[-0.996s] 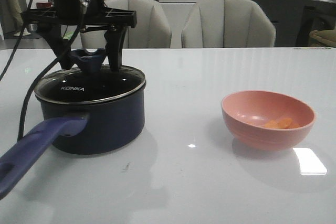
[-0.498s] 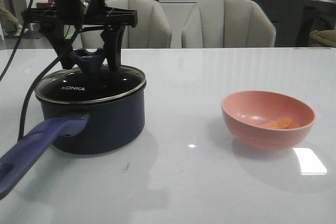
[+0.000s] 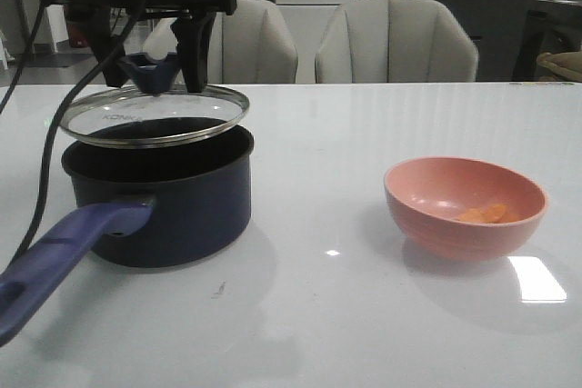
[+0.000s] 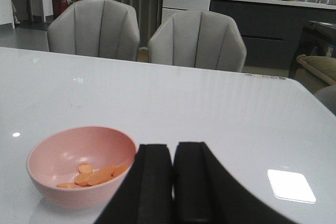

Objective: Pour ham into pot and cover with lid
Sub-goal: 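Lift the glass lid off the pot and set it beside the pot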

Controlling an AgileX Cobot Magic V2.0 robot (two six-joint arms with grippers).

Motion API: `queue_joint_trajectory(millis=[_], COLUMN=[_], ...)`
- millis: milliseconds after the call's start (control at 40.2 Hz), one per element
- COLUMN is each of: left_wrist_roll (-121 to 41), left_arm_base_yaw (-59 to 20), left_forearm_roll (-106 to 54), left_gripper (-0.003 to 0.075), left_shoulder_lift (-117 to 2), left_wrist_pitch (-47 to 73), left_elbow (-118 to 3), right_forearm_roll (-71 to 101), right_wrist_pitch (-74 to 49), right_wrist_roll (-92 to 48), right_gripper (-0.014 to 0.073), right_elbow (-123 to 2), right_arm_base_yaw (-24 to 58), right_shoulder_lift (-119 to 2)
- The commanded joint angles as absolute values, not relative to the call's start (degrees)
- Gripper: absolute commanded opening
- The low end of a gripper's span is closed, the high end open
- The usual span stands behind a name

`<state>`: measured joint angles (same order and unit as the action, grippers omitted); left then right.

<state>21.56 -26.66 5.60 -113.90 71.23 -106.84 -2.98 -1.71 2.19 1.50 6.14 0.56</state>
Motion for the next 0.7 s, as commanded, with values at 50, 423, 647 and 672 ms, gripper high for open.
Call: queue_joint_trajectory(millis=[50,423,647,672], left_wrist_roll=[21.1,17.0,13.9,12.2], left_arm_base_yaw=[-24.0,-8.8,-0.1,0.7], left_forearm_roll=[7.2,6.7,2.8,1.3], left_gripper=[0.0257,0.0257,0.0258,0.0258], left_shoulder_lift=[-107.4,-95.1,-91.0,-91.0], left_wrist_pitch=[72.3,67.4,59.8,59.2], left_elbow=[-108.9,-98.8,-85.5,-84.3], right_forearm_roll=[-2.9,-2.9,-2.9,-2.9], right_wrist_pitch=[3.2,3.2,3.2,3.2], right_wrist_roll=[1.9,1.9,1.9,1.9], right_gripper=[0.016,0.016,0.016,0.016], right_elbow=[1.3,1.3,1.3,1.3], right_arm_base_yaw=[5.7,5.7,5.7,5.7], right_shoulder_lift=[1.8,1.8,1.8,1.8])
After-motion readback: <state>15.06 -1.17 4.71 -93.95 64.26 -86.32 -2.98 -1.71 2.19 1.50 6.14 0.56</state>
